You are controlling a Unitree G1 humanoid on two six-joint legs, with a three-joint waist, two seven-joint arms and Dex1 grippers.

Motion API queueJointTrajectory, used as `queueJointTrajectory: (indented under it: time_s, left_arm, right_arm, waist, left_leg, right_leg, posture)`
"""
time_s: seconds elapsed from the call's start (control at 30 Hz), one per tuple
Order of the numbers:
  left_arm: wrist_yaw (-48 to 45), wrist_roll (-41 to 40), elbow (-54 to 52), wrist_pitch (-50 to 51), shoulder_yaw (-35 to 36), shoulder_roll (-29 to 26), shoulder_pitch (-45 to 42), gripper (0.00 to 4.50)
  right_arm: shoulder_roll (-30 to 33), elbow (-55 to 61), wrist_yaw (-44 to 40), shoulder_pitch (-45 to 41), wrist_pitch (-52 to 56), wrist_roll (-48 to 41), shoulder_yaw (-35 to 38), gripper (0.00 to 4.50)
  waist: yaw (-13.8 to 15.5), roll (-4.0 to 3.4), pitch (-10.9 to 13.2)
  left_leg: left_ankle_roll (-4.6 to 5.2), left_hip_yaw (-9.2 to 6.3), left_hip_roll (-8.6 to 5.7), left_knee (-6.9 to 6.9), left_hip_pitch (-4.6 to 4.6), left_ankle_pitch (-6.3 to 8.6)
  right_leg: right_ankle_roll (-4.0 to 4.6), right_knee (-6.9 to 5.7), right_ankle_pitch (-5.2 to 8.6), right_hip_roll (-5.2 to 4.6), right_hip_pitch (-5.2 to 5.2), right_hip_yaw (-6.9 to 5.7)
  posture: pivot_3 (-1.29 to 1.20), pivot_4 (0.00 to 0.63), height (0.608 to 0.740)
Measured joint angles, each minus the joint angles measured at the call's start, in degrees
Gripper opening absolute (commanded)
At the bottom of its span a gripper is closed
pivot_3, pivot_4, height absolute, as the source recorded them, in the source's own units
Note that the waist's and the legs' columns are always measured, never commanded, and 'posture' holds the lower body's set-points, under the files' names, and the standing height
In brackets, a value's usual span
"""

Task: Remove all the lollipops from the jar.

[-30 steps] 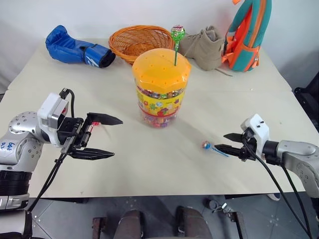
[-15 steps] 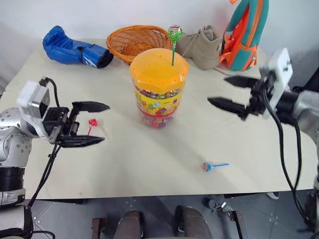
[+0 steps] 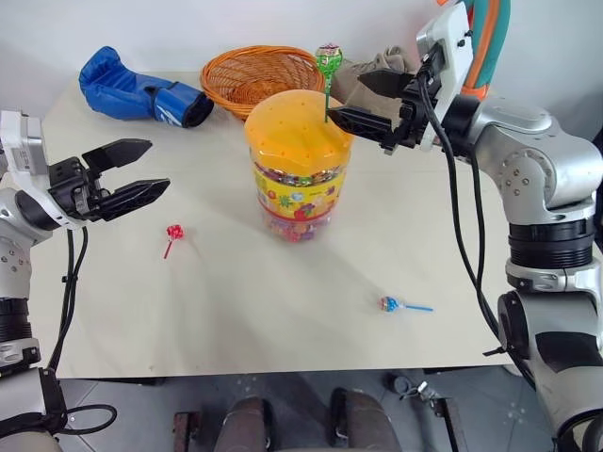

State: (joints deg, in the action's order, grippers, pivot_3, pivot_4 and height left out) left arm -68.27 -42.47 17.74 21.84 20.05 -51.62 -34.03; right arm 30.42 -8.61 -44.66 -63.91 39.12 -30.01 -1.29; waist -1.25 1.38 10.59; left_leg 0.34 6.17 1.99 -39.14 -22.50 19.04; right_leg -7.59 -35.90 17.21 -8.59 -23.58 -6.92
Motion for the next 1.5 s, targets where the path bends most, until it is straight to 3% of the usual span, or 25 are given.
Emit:
queueJointTrajectory:
  time_s: [0.07,0.13,0.5,1.17,1.5]
  left_arm:
    - [0.1,0.1,0.1,0.3,0.8,0.0,0.5,4.50]
    - [-0.2,0.2,1.3,0.2,1.6,0.0,0.7,4.50]
    - [-4.7,1.5,5.6,-1.6,2.5,-0.1,0.7,4.50]
    - [-7.9,0.8,1.8,-0.7,2.5,1.8,0.5,4.50]
    - [-9.6,-3.7,-6.5,6.1,1.4,1.1,-4.6,4.50]
  right_arm:
    - [-0.5,-1.0,-1.1,-0.7,-0.8,0.7,-0.3,4.48]
    - [-0.7,-1.6,-2.2,-1.2,-1.5,0.9,-0.3,3.92]
    - [-1.8,-0.6,-5.5,-3.2,-0.6,-0.2,-0.2,0.10]
    - [-1.6,2.3,-4.3,-8.7,2.7,-2.5,3.6,0.04]
    - [11.8,12.9,-5.2,-4.1,13.8,-6.5,6.6,0.04]
  waist:
    - [-0.5,0.00,0.0]
    - [-0.6,0.00,0.0]
    - [-0.5,0.00,0.0]
    - [-0.7,-0.01,0.0]
    - [-0.3,-0.01,0.0]
  left_leg:
    - [0.00,0.00,0.00,0.02,0.01,0.00]
    - [0.00,0.01,0.01,0.05,0.01,0.00]
    - [0.00,0.02,0.00,0.02,0.00,0.00]
    - [0.00,0.03,0.00,0.04,-0.01,0.00]
    - [0.00,-0.01,-0.01,0.02,-0.04,0.00]
  right_leg:
    - [0.00,-0.01,0.00,0.00,0.00,0.00]
    - [0.00,-0.01,0.00,0.00,-0.03,-0.02]
    - [0.00,-0.02,0.00,-0.01,-0.03,-0.01]
    - [0.00,-0.04,0.00,-0.01,-0.06,0.00]
    - [0.00,-0.02,0.00,-0.02,-0.04,-0.01]
  posture:
    - [0.00,0.150,0.740]
    - [0.00,0.150,0.740]
    - [0.00,0.150,0.740]
    - [0.00,0.150,0.740]
    - [0.00,0.150,0.740]
